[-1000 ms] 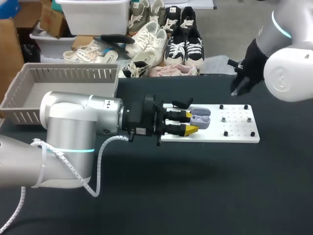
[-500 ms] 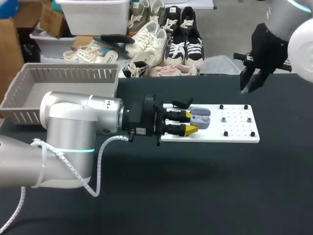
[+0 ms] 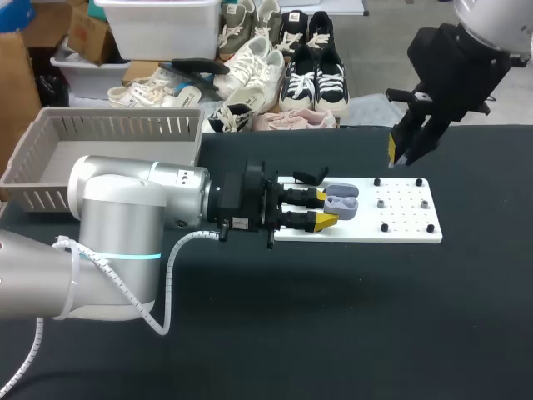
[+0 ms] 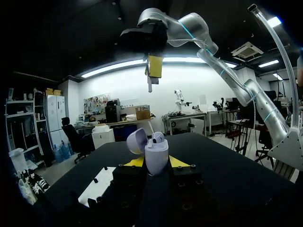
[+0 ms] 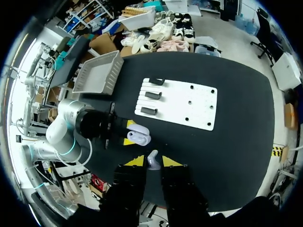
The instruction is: Pick up each earbud case from the left stands, insert the matching earbuds, close the lid, and place the case in the box.
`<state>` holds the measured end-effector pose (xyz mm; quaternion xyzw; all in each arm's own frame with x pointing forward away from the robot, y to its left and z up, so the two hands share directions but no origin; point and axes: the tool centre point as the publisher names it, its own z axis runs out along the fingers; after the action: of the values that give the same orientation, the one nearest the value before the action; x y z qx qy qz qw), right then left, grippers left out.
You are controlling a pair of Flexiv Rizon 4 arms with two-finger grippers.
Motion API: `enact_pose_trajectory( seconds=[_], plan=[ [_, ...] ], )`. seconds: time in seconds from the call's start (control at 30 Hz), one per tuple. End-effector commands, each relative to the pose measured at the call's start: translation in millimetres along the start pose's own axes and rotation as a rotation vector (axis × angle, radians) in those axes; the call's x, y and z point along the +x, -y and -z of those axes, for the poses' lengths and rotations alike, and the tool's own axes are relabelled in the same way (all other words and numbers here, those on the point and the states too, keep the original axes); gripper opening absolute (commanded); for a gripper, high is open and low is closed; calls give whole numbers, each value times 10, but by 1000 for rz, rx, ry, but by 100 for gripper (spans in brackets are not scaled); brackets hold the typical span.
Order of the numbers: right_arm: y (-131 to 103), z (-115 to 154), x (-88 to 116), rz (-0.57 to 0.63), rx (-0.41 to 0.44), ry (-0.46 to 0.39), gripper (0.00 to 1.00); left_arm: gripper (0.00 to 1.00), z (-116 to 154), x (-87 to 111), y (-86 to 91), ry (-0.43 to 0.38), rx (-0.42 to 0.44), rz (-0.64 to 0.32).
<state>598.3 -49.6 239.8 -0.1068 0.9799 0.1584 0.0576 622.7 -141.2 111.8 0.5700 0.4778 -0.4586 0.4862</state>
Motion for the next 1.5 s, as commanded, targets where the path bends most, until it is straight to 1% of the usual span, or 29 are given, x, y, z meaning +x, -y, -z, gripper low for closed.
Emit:
enact_pose_trajectory(
  seconds=[0.03, 0.1, 0.7, 0.77, 0.83, 0.9, 0.93, 1.03, 1.2, 1.33, 1.5],
  plan=[
    [-64, -16, 49, 100, 1, -35, 0, 0, -2, 9, 0, 3, -2, -1],
    [-73, -38, 63, 125, 18, -40, 0, 0, -2, 9, 0, 3, -2, -1],
    [-73, -38, 63, 125, 18, -40, 0, 0, -2, 9, 0, 3, -2, -1],
    [-158, -15, 51, 189, 20, -14, 0, 0, -2, 9, 0, 3, -2, -1],
    [-211, -14, 21, 226, 31, 1, 0, 0, -2, 9, 0, 3, -2, -1],
    [-289, -28, 9, 285, 33, 0, 0, 0, -2, 9, 0, 3, -2, -1],
    [-325, -45, 6, 307, 49, -1, 0, 0, -2, 9, 0, 3, -2, -1],
    [-427, -104, 7, 390, 60, -35, 0, 0, -2, 9, 0, 3, -2, -1],
    [-529, -186, -6, 442, 71, -90, 0, 0, -2, 9, 0, 3, -2, -1],
    [-591, -243, -33, 446, 85, -122, 0, 0, -2, 9, 0, 3, -2, -1],
    [-635, -333, -46, 399, 107, -153, 0, 0, -2, 9, 0, 3, -2, -1]
  ],
)
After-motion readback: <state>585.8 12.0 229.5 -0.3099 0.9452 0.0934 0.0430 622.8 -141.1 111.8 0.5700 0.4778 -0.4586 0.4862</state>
